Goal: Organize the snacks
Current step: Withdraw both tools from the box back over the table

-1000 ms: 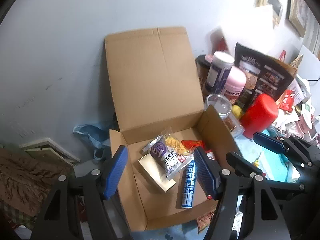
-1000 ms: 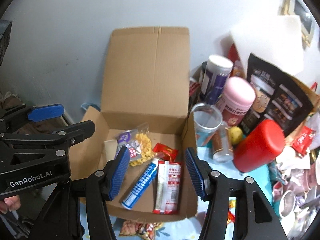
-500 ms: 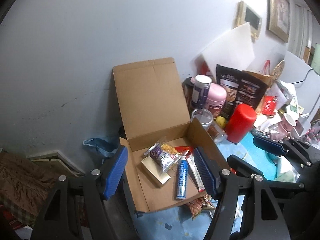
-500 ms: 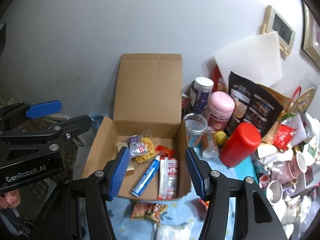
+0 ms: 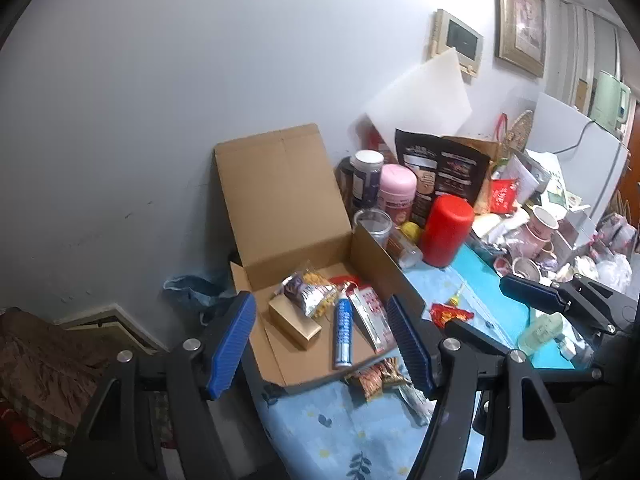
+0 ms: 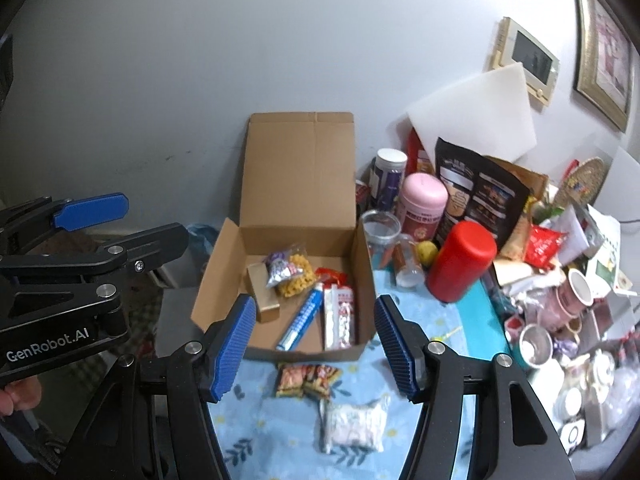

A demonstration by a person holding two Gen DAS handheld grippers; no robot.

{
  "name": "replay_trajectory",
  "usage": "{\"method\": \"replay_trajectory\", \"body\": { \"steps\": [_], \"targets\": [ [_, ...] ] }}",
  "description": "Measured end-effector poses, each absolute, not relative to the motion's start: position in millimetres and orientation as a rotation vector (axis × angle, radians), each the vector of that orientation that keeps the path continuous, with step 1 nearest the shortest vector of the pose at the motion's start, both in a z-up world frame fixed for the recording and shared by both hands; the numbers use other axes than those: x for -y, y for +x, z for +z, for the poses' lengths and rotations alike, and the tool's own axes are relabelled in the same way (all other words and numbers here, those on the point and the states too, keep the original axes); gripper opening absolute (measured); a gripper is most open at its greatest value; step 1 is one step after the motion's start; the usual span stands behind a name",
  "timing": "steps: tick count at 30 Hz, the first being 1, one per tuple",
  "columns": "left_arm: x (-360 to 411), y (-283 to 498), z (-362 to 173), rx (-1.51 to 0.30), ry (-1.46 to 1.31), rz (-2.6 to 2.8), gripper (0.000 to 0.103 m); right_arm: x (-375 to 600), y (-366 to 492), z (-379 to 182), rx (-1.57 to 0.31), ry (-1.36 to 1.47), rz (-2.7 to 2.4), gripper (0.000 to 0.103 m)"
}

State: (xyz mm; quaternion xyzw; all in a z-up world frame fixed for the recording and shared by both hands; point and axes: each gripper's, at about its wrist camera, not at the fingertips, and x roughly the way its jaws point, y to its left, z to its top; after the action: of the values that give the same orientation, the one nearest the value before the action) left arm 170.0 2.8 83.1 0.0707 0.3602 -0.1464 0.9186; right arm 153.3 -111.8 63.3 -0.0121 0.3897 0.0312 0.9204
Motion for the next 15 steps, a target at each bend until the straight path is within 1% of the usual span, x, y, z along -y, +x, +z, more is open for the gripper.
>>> {"method": "replay_trajectory", "body": {
  "steps": [3,8,15],
  "targets": [
    [0,162,77,-0.763,0.152,-0.298,0.068,113,143,60,-0.811,-0.021,0.054,0.065],
    [3,152,60,-0.806,0.163,-0.306,0.068,117,128,48,-0.846,-0.01,0.041,0.065],
    [6,143,29,-0.885,0.167,-0.317,0.068,127,113,17,-0.915,0.017,0.037,0.065]
  ]
}}
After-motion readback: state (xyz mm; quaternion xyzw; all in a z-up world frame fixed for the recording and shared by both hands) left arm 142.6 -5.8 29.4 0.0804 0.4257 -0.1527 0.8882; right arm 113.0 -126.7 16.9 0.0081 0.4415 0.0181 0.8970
